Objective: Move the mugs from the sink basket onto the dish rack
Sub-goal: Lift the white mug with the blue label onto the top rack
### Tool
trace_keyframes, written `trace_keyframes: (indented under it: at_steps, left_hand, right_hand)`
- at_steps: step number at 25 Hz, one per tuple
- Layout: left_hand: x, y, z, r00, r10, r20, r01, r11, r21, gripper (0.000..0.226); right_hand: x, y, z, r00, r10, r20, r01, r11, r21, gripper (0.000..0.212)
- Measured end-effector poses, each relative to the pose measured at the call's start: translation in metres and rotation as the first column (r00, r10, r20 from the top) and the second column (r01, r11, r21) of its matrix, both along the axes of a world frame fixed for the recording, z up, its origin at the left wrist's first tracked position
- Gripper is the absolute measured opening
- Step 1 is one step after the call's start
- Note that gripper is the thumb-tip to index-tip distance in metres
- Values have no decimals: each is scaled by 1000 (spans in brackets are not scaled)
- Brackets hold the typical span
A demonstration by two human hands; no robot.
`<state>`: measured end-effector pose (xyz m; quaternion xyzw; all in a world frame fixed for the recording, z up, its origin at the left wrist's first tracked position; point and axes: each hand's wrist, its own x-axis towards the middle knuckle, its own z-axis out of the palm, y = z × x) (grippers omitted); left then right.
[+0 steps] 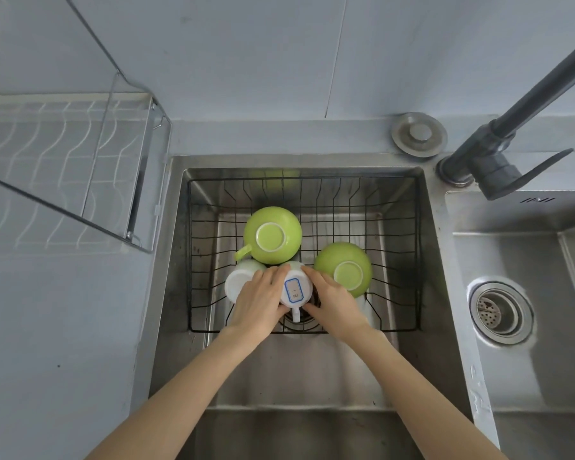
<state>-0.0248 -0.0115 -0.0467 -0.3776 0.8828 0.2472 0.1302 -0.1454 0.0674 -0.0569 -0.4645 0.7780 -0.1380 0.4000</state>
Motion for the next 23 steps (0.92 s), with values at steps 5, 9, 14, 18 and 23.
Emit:
trace_keyframes:
  at_steps: [5,9,14,18,23]
  left_hand:
    - [3,5,23,998,-24,-63,27,998,49,66]
    - [11,11,52,989,-64,-133,68,997,28,67]
    - [32,21,102,951,20,-310,2,998,69,72]
    - [54,35,138,908,45,-418,-22,998,58,72]
    - [82,41,183,857,13,-515,-14,1000,3,74]
  right_hand:
    - [-4,12,30,998,43,-46,-45,999,-31,65]
    - [-4,26,61,991,93,-100,-102,991,-84,66]
    - [0,44,108,984,130,-120,-162,937,-309,68]
    - [11,53,143,959,204,-198,-273,856,-438,69]
    - [32,58,188,931,230,-283,-347,800,-489,68]
